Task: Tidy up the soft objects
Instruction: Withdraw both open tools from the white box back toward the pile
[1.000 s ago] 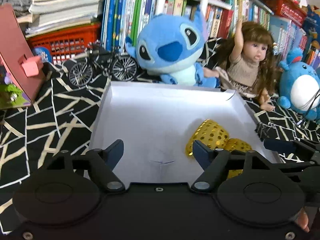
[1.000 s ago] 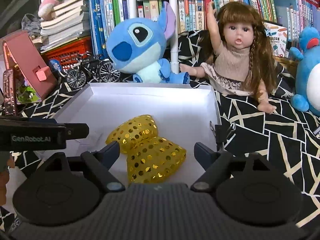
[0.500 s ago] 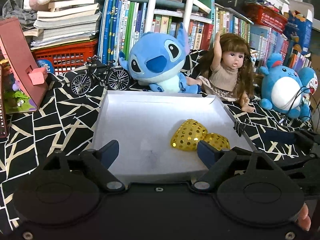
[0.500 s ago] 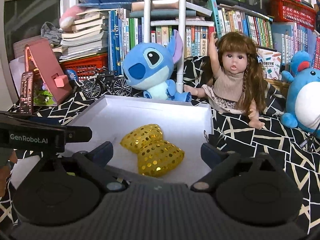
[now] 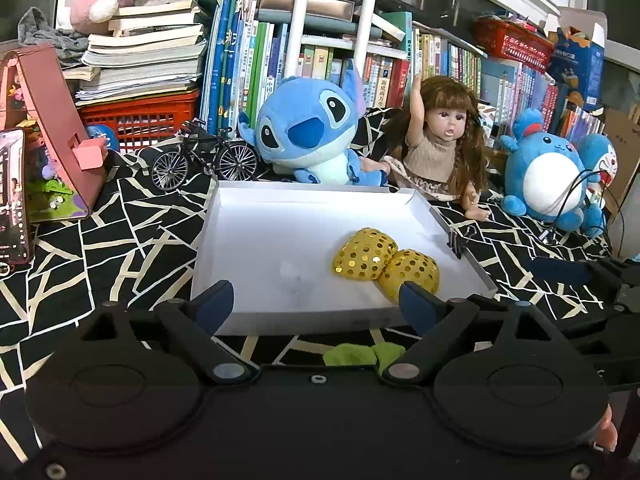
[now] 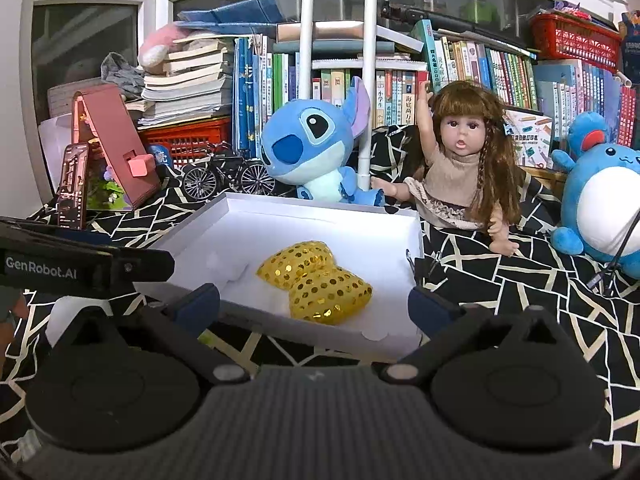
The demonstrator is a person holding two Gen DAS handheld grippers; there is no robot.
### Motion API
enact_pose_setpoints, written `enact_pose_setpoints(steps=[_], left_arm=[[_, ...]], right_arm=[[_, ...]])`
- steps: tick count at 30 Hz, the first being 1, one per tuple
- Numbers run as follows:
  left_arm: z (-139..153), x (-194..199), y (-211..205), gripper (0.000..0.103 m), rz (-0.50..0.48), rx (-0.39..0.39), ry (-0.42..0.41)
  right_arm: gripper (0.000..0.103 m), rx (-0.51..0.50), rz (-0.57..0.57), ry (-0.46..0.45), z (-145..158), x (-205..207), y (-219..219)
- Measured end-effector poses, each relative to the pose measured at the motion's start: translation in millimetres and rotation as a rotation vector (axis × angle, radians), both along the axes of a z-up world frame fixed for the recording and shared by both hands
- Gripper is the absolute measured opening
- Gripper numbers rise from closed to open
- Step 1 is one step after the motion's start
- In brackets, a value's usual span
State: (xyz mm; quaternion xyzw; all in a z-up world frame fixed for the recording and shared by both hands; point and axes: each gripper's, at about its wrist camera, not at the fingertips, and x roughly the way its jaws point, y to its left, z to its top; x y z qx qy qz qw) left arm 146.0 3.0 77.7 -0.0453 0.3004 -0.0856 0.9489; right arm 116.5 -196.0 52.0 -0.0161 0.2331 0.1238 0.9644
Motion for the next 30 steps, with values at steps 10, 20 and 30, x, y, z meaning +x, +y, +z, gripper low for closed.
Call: enact_pose_setpoints(steps=[10, 20, 30], left_arm=[[0, -28, 7, 0.092, 0.001, -0.001, -0.036], [-6, -45, 15, 0.096, 0.003, 0.019, -0.058], [-17, -49, 29, 0.097, 0.022, 0.009, -0.063]], right_arm=[[0.103, -0.002, -0.019, -0.048, -3, -25, -6], [0.103, 0.032, -0.058, -0.076, -9, -38, -20], [0.103, 0.069, -0.100, -0.098, -18, -48, -33]])
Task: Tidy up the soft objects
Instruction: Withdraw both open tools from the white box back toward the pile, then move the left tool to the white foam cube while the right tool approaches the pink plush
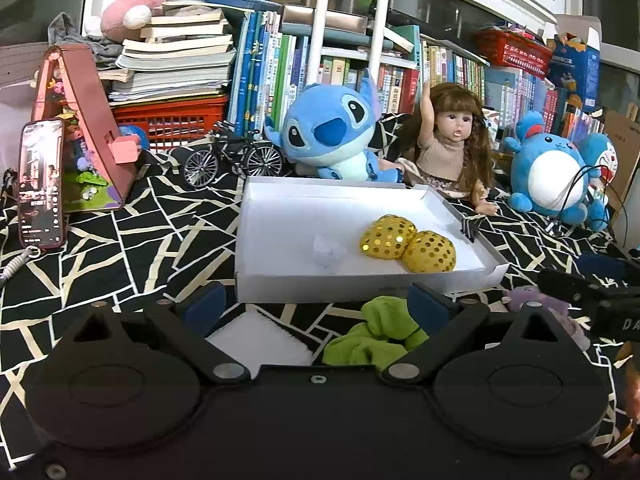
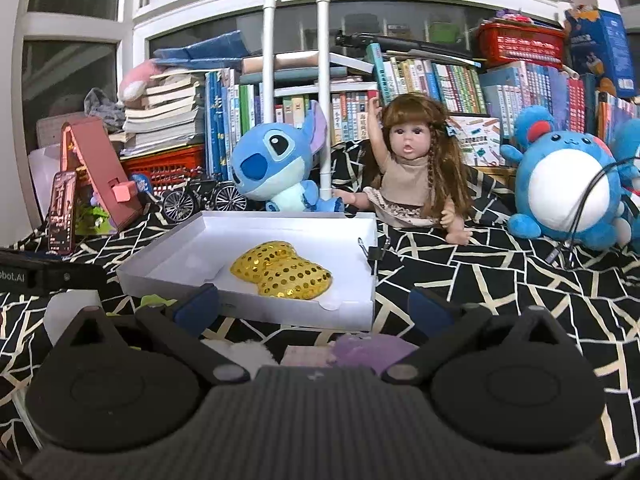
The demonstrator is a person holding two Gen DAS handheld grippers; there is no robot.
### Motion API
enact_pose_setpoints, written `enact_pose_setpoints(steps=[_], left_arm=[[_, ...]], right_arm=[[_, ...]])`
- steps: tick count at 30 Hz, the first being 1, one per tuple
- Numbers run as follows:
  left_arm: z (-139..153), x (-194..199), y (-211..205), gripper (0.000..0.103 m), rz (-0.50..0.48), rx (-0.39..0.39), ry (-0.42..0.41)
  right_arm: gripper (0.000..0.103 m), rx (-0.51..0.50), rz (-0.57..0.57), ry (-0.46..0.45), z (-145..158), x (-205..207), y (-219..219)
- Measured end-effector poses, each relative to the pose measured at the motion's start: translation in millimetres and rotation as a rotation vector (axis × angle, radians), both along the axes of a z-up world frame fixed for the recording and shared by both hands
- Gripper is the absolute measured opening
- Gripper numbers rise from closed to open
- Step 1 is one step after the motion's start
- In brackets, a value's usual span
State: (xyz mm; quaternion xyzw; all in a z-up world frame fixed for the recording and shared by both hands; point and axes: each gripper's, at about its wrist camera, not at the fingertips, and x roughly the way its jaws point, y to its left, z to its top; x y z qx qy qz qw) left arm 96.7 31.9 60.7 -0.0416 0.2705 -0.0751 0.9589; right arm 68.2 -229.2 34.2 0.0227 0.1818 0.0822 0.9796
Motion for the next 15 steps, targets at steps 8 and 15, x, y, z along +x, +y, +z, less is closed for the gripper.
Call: enact_pose_setpoints(steps=[8, 15], left_arm=[[-4, -8, 8, 0.098, 0.020, 0.004, -0.016], [-4, -21, 13, 0.099, 0.027, 0.008, -0.040]], right_arm=[[0.103, 0.025, -0.037, 0.003, -8, -7, -9], [0.103, 0.030, -0.051, -0.008, -12, -19, -16]])
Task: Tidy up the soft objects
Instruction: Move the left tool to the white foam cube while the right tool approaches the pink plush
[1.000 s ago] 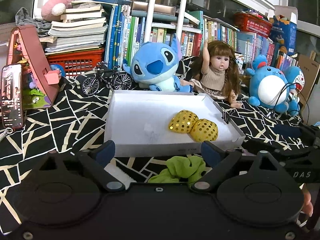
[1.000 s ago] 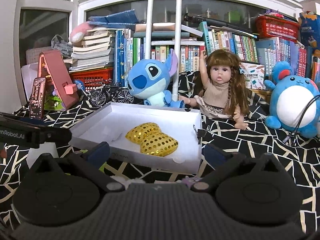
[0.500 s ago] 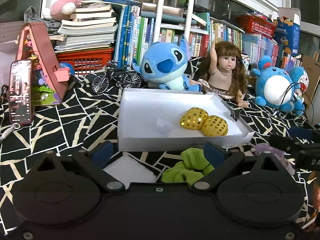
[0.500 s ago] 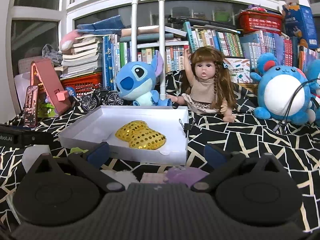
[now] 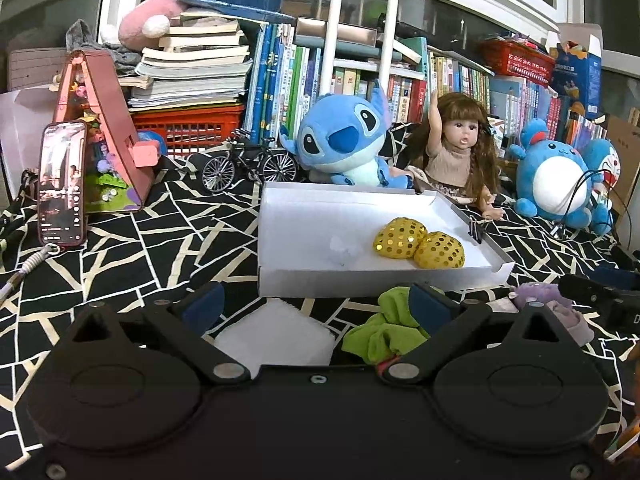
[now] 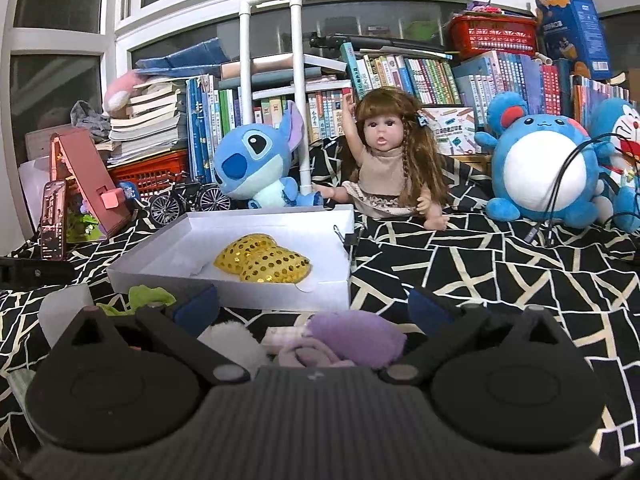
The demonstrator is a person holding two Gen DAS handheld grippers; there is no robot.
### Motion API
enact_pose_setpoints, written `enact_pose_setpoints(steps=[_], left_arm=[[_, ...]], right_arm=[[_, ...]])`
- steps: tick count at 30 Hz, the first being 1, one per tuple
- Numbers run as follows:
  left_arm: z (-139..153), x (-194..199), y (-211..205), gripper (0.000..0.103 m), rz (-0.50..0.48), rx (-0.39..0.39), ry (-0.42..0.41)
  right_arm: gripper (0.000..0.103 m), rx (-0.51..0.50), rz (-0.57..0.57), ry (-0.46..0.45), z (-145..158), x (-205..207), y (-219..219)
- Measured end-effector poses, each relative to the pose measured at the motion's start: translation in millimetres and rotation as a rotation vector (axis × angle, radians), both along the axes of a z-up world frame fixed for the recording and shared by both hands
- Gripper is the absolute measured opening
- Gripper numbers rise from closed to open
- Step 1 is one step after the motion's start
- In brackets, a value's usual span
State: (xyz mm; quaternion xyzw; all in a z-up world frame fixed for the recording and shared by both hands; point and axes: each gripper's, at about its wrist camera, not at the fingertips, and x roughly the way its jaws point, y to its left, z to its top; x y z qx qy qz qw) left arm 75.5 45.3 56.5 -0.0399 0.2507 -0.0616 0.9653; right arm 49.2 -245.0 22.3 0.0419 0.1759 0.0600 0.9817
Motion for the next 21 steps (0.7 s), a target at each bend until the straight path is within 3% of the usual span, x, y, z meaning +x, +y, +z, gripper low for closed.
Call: enact_pose_setpoints(steps=[21], left_arm=[[-22, -24, 24, 0.100, 0.078, -0.003, 0.034]], right_arm=[[0.103, 0.035, -0.062, 0.038, -18, -17, -17]])
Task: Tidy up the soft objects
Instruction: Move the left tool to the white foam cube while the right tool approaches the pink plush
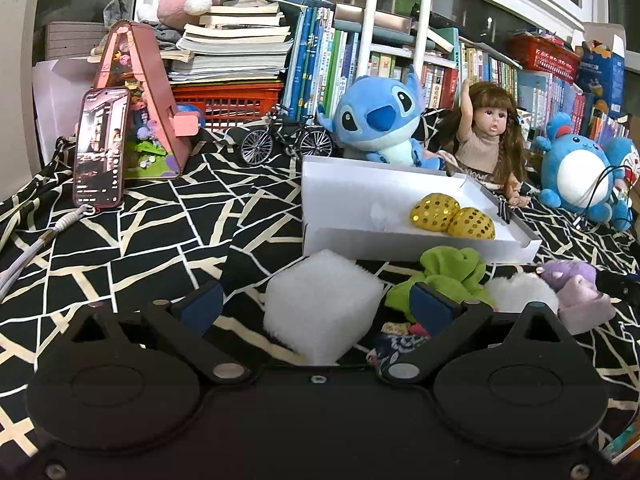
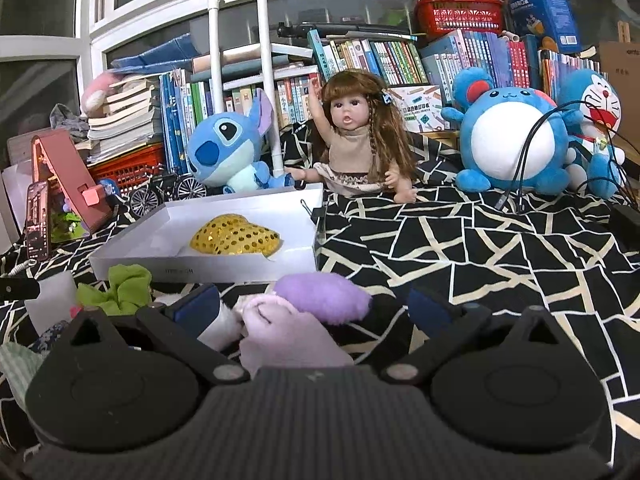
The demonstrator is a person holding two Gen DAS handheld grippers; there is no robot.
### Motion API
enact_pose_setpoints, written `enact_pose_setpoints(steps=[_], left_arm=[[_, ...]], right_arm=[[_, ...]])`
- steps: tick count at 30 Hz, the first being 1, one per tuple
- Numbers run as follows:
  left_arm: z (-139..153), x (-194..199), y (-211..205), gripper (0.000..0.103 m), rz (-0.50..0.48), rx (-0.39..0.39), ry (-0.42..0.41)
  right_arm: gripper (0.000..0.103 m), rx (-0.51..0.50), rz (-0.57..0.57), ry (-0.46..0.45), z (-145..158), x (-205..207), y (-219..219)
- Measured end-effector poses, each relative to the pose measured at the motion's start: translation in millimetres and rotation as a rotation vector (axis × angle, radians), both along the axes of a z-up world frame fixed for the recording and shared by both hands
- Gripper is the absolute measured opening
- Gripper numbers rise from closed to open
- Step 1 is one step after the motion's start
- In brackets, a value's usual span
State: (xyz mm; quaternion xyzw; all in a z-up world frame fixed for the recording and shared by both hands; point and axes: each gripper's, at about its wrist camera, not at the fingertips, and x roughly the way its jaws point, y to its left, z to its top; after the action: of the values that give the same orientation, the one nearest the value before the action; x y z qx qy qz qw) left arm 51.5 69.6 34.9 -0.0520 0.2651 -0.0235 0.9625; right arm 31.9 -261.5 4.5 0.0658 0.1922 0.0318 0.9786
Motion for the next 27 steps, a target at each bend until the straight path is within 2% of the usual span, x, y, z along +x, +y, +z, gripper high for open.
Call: enact_pose_setpoints(steps=[10, 19, 27], left_arm=[[-9, -8, 1, 0.100, 0.019, 0.027, 0.006], [-17, 2, 1, 0.100, 0.025, 0.016, 0.034], [-23, 13, -2, 0.100, 0.040, 0.008, 0.039]], right_arm=[[0.103, -0.031, 0.026, 0.042, -10, 0, 6], [0.103, -0.127, 0.056, 0.075, -17, 2, 23], [0.103, -0.110, 0.065, 0.101, -18, 7, 26]])
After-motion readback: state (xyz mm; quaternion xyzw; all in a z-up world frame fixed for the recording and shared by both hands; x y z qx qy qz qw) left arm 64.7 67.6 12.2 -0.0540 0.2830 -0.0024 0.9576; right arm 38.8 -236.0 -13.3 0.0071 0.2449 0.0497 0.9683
